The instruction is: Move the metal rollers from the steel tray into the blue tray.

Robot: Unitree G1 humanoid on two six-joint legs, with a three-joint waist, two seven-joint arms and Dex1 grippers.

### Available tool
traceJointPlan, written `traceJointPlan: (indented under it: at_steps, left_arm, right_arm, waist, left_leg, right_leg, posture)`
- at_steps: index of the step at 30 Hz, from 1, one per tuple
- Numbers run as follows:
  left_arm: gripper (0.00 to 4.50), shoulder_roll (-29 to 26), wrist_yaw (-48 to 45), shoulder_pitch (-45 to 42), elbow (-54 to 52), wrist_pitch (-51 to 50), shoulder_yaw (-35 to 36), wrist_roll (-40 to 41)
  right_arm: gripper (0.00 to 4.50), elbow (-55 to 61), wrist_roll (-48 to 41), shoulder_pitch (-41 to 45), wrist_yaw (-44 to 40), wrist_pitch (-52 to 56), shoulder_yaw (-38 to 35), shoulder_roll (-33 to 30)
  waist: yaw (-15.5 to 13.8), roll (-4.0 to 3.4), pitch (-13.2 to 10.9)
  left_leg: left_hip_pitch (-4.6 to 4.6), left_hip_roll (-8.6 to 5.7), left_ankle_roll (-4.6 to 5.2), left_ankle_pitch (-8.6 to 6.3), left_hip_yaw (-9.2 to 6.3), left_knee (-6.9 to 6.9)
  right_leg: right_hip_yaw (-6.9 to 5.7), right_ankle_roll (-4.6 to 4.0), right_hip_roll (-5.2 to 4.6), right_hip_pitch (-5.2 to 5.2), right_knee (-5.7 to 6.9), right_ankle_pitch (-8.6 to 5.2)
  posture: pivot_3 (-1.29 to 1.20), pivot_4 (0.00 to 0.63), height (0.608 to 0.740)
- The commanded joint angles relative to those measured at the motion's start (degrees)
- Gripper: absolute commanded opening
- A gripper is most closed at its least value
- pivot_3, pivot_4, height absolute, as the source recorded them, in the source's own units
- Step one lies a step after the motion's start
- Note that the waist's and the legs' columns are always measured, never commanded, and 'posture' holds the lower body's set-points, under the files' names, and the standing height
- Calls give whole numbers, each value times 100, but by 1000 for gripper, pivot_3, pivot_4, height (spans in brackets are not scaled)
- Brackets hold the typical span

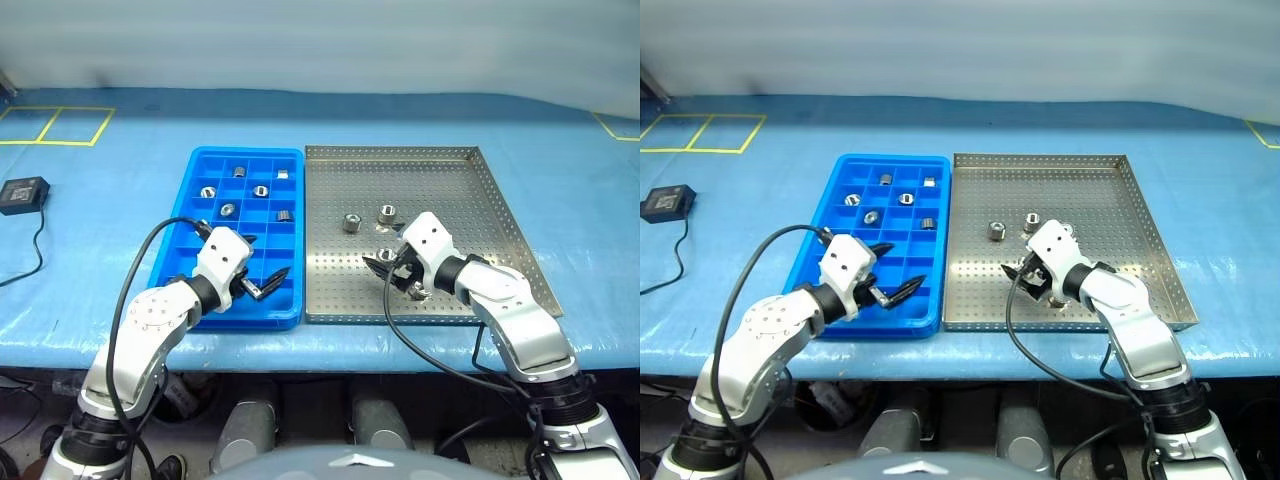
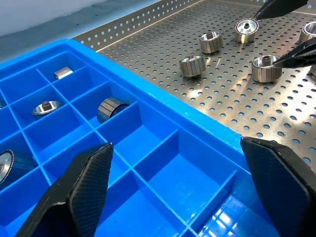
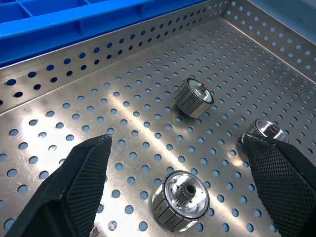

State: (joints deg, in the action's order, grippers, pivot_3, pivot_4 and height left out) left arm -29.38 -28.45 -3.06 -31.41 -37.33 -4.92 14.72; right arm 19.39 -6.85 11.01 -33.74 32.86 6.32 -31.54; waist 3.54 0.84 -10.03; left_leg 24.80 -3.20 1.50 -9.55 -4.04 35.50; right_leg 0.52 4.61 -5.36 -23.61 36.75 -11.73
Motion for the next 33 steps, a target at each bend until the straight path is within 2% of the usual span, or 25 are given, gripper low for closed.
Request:
traceJointPlan:
  at_steps: [1, 33]
  left_arm:
    - [4500, 9, 12, -76, -193, 9, 49, 30]
    - [4500, 85, -37, -262, -111, -24, 28, 109]
  right_arm:
    - [4474, 135, 0, 83, 30, -77, -121, -26]
    - [4474, 194, -8, -15, 85, -44, -126, -5]
  waist:
    - [0, 0, 0]
    - [4, 0, 0]
  left_leg:
    - [0, 0, 0, 0, 0, 0]
    - [1, 0, 0, 0, 0, 0]
  right_leg:
    - [0, 0, 0, 0, 0, 0]
    - [0, 0, 0, 0, 0, 0]
  posture:
    - [-133, 150, 740]
    - [-151, 150, 740]
